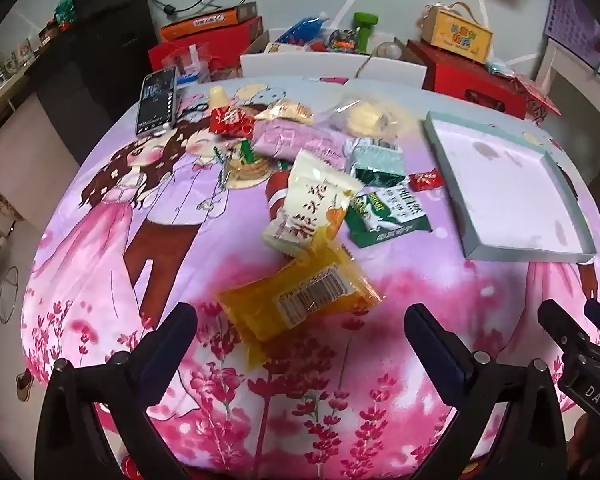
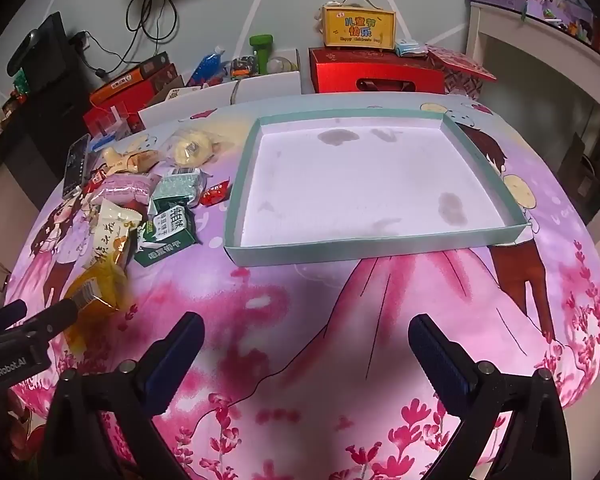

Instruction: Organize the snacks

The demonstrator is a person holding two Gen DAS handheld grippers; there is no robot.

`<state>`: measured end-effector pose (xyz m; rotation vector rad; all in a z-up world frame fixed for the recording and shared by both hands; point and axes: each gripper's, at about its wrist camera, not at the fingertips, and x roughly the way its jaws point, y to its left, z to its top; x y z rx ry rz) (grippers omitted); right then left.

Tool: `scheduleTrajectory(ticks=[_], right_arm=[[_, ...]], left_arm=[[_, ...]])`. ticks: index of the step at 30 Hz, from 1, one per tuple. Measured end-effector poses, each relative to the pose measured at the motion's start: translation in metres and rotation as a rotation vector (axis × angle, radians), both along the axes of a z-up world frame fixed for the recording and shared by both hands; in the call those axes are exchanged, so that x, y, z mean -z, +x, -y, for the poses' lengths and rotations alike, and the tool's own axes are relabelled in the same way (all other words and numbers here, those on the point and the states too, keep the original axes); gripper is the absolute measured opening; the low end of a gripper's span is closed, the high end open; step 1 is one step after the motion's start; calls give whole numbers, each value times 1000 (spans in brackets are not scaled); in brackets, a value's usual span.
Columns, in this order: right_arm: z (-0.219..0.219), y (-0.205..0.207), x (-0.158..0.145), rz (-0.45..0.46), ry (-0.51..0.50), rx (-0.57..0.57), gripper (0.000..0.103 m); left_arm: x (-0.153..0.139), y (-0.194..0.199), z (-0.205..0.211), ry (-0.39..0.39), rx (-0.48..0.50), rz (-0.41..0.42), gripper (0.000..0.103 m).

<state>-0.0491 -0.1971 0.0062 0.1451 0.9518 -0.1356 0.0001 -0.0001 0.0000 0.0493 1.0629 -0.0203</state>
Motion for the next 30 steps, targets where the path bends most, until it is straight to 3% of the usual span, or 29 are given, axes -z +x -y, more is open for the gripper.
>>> scheduleTrajectory(ticks=[5,7,20,30], right_arm=[[0,1,-4,11,-1,-14,103],[0,-3,-5,24,-11,-20,103],[1,-5,-6,52,-7,-21,103],[-1,-6,-5,59,-24,-29,103]], left_arm=[[-5,13,8,21,-8,-3,103],[-9,1,8,15,-7,53,103],[-14,-12,8,89,-25,130,103],[-9,-10,14,110,-34,112,103]])
